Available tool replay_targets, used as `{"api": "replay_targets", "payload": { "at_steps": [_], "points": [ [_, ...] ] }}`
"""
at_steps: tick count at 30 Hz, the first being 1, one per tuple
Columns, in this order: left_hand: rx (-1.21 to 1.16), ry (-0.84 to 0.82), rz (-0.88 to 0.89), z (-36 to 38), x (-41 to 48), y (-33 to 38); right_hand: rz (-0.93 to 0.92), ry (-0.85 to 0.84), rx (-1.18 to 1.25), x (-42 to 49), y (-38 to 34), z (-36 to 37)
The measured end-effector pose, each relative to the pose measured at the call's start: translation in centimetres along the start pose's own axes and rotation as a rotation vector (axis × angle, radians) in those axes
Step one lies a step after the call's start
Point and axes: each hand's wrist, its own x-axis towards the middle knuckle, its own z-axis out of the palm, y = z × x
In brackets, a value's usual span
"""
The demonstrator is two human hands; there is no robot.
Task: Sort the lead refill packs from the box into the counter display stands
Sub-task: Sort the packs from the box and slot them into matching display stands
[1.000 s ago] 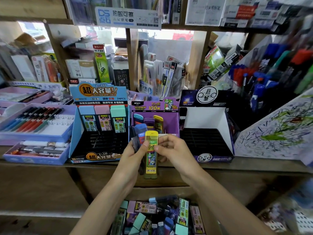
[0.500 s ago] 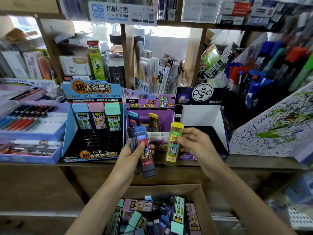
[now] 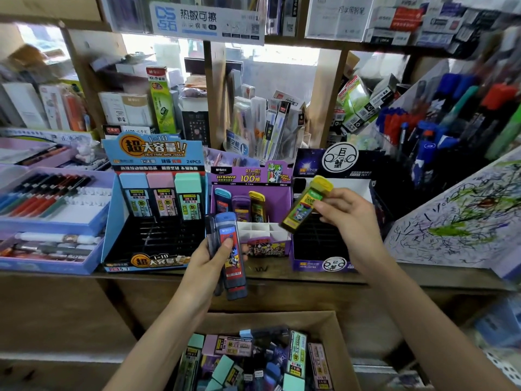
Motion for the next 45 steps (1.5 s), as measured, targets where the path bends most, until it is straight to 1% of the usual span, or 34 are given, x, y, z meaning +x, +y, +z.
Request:
{"api": "replay_targets", "payload": {
  "at_steps": [2, 4, 6, 8, 11, 15, 17, 21, 22, 25, 26, 28, 31, 34, 37, 40, 42, 45],
  "points": [
    [0.010, 0.002, 0.004, -0.2, 0.0, 0.1, -0.027, -0.053, -0.020, 0.6, -0.3, 2.0],
    [0.014, 0.007, 0.006, -0.4, 0.0, 0.2, -0.059, -0.094, -0.100, 1.1, -0.1, 4.0],
    [-0.002, 0.017, 0.004, -0.5, 0.0, 0.1, -0.116, -0.077, -0.205, 1.5, 0.1, 5.5],
    [-0.015, 0.025, -0.001, -0.8, 0.1, 0.1, -0.153, -0.054, -0.260, 2.0, 0.5, 6.4],
    [-0.011, 0.031, -0.012, -1.1, 0.1, 0.0, -0.151, -0.087, -0.355, 2.2, 1.4, 7.2],
    [-0.011, 0.016, -0.019, -1.5, 0.1, -0.1, -0.173, -0.117, -0.587, 2.1, 2.5, 7.8],
    [-0.015, 0.010, -0.019, -1.6, 0.1, -0.1, -0.161, -0.140, -0.668, 2.3, 2.5, 7.9],
    [-0.007, 0.010, -0.006, -1.5, 0.1, 0.0, -0.051, -0.229, -0.749, 2.1, 1.6, 7.6],
    [-0.002, 0.014, -0.002, -1.5, 0.1, 0.0, -0.056, -0.213, -0.749, 1.7, 1.3, 7.4],
    [0.005, 0.021, 0.012, -1.5, 0.2, 0.0, -0.215, -0.100, -0.704, -0.3, 0.5, 7.1],
    [0.007, 0.021, 0.013, -1.4, 0.2, 0.0, -0.241, -0.108, -0.653, -1.0, 0.3, 7.2],
    [0.018, 0.020, 0.015, -1.3, 0.2, 0.1, -0.185, -0.217, -0.523, -2.2, -0.1, 7.9],
    [0.040, 0.004, 0.033, -1.2, 0.0, 0.3, 0.013, -0.382, -0.320, -3.3, -0.1, 9.4],
    [0.072, -0.004, 0.050, -1.3, -0.3, 0.5, 0.046, -0.416, -0.254, -3.7, 0.0, 10.2],
    [0.084, 0.009, 0.037, -1.7, -0.6, 0.7, 0.088, -0.374, -0.178, -3.3, -0.7, 9.7],
    [0.080, 0.021, 0.021, -2.0, -0.6, 1.1, 0.096, -0.278, -0.121, -1.6, -1.9, 7.6],
    [0.061, 0.005, 0.024, -2.0, -0.4, 1.3, 0.039, -0.203, -0.131, -0.2, -2.8, 5.9],
    [0.052, -0.013, 0.023, -1.8, -0.4, 1.5, -0.096, -0.087, -0.191, 1.6, -3.4, 4.0]
  ]
}}
